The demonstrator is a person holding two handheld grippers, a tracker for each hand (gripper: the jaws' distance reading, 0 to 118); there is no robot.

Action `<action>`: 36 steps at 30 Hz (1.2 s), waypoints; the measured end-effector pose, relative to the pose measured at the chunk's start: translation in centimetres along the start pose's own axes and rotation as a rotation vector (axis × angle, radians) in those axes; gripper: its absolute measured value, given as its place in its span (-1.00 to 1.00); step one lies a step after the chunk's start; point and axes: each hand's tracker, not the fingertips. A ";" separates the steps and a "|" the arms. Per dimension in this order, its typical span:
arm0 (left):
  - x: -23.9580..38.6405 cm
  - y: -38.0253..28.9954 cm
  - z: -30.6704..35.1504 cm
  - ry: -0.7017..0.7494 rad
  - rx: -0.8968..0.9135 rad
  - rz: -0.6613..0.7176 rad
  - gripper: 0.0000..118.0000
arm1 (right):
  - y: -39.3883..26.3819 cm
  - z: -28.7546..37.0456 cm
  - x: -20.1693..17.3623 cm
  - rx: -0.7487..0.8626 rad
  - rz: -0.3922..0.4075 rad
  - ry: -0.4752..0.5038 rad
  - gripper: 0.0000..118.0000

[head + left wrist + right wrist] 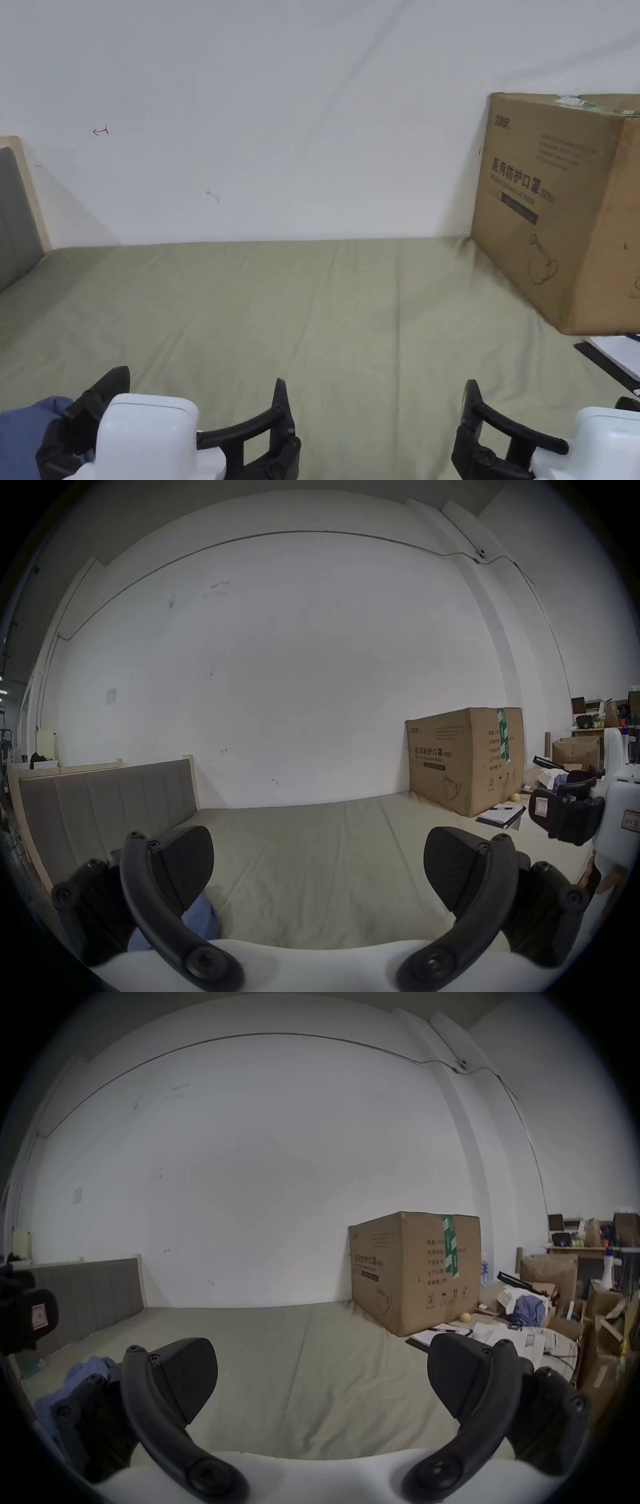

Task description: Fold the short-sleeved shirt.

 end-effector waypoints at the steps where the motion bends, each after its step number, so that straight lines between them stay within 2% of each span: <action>1: -0.1 0.1 0.0 0.001 0.008 0.010 1.00 | 0.2 0.0 -0.1 -0.001 0.002 0.013 1.00; 5: -0.2 0.6 0.1 -0.015 0.041 0.069 1.00 | 0.9 0.4 -0.4 0.015 0.010 0.034 1.00; 10: 0.2 0.7 0.2 0.006 0.002 0.056 0.99 | 1.5 0.7 -0.4 0.022 0.042 0.038 0.99; 11: 0.1 0.7 0.2 0.000 -0.004 0.055 0.91 | 1.7 0.8 -0.4 0.012 0.051 0.044 0.93; 12: 0.1 0.6 0.3 -0.015 -0.007 0.058 0.69 | 1.7 0.9 -0.4 0.012 0.057 0.044 0.77; 13: 0.1 0.5 0.4 -0.028 -0.003 0.063 0.25 | 1.7 1.1 -0.5 0.016 0.061 0.042 0.46; 14: 0.2 0.5 0.4 -0.021 0.003 0.064 -0.48 | 1.8 1.2 -0.6 0.027 0.069 0.024 -0.19; 15: 0.2 0.6 0.3 0.014 0.006 0.080 -0.85 | 1.8 1.2 -0.7 0.035 0.074 0.004 -0.59; 16: 0.0 0.7 0.2 0.040 0.005 0.100 -0.88 | 1.8 1.1 -0.7 0.037 0.072 -0.013 -0.74; 18: -0.6 0.9 0.2 0.000 -0.008 0.167 -0.97 | 1.8 1.2 -0.5 0.036 0.045 -0.006 -0.80; 20: -1.2 1.0 0.1 -0.037 -0.036 0.177 -1.00 | 2.0 1.2 -0.2 0.023 0.026 0.019 -1.00; 22: -0.8 0.7 -0.1 0.003 -0.053 0.140 -1.00 | 1.9 1.2 -0.4 0.025 0.028 -0.013 -1.00; 24: -0.6 0.4 0.0 0.022 -0.054 0.105 -1.00 | 2.0 1.1 -0.3 0.011 0.037 -0.001 -1.00; 29: -1.0 0.7 -0.2 -0.029 -0.067 0.164 -1.00 | 1.8 1.0 -0.7 -0.001 0.058 0.013 -1.00; 33: -1.1 1.0 0.0 0.001 -0.067 0.134 -1.00 | 1.8 0.9 -1.4 -0.007 0.051 0.052 -1.00; 36: -2.4 1.2 0.7 0.034 -0.064 0.127 -1.00 | 2.1 0.3 -2.7 -0.024 0.030 0.140 -1.00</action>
